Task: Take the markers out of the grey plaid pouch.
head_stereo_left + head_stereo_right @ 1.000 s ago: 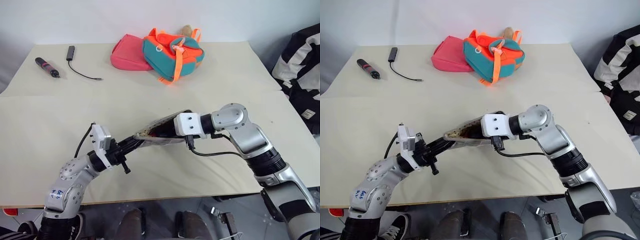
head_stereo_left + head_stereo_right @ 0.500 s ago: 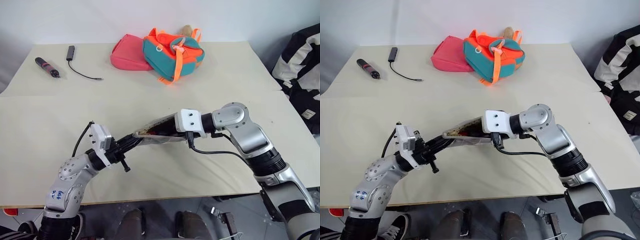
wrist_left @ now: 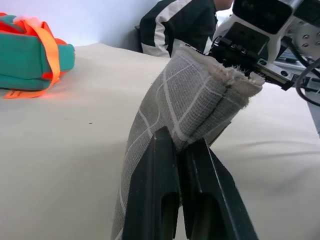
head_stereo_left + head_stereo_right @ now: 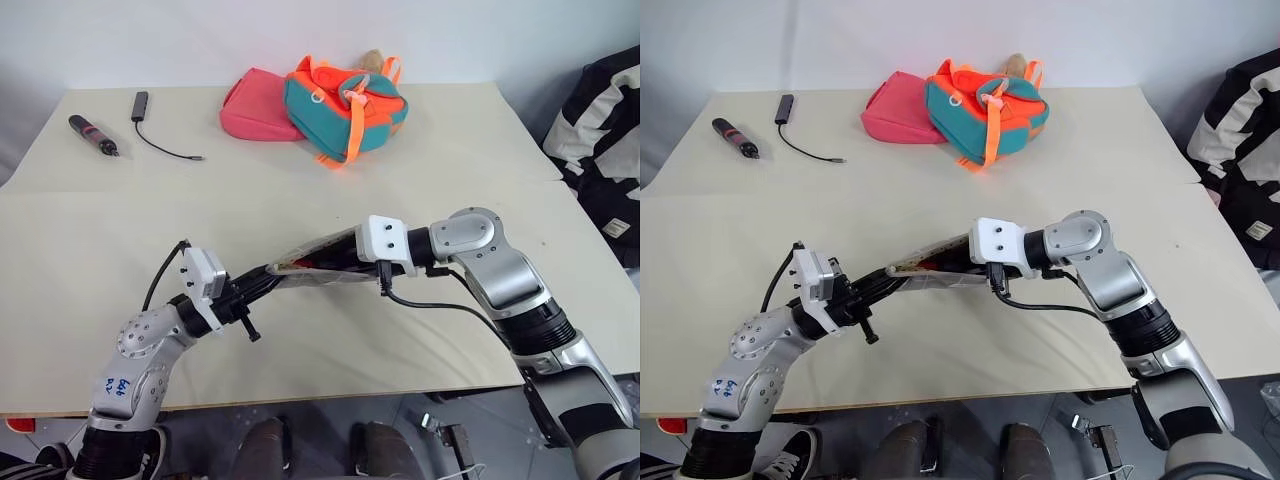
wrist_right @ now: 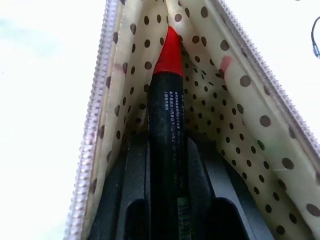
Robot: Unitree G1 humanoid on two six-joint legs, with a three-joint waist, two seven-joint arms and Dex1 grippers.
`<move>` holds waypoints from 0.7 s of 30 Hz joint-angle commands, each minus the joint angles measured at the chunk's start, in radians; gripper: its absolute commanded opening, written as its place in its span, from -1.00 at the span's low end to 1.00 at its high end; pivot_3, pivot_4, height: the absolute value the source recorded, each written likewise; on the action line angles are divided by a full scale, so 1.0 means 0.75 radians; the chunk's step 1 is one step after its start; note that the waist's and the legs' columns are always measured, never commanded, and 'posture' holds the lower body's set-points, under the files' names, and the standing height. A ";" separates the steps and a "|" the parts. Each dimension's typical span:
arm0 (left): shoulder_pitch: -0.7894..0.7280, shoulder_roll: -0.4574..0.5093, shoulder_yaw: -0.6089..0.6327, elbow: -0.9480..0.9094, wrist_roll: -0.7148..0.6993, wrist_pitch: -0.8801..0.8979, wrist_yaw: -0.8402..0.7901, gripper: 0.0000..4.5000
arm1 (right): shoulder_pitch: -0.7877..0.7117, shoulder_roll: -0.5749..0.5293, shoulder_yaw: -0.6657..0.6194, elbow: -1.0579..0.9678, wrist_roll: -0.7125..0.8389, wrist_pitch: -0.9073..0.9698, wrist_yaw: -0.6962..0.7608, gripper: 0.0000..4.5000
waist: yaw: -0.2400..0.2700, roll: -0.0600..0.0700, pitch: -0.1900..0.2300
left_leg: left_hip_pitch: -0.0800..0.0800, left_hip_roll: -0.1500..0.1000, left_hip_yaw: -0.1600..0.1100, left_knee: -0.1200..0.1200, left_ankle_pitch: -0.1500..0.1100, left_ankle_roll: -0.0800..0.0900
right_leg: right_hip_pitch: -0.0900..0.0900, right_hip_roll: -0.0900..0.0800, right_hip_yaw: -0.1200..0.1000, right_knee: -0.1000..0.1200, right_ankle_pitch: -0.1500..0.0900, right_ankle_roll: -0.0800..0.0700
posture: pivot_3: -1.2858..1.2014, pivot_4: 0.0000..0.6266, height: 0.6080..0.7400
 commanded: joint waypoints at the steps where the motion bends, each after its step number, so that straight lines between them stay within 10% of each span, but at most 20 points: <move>1: 0.055 -0.002 0.015 0.060 0.042 0.040 0.046 -1.00 | -0.028 0.039 -0.084 -0.083 0.087 -0.046 -0.016 -0.73 | 0.000 0.000 0.000 | 0.000 0.000 0.000 0.000 0.000 0.000 | 0.000 0.000 0.000 0.000 0.000 0.000 | 0.03 -0.52 1.00; 21: 0.066 0.066 0.002 0.162 0.139 -0.067 -0.025 -1.00 | -0.056 -0.017 -0.156 -0.029 0.126 -0.011 -0.025 -0.73 | -0.001 0.001 0.000 | 0.000 0.002 0.001 -0.001 -0.004 0.003 | -0.001 0.000 0.000 -0.001 0.000 0.000 | 0.03 -0.52 1.00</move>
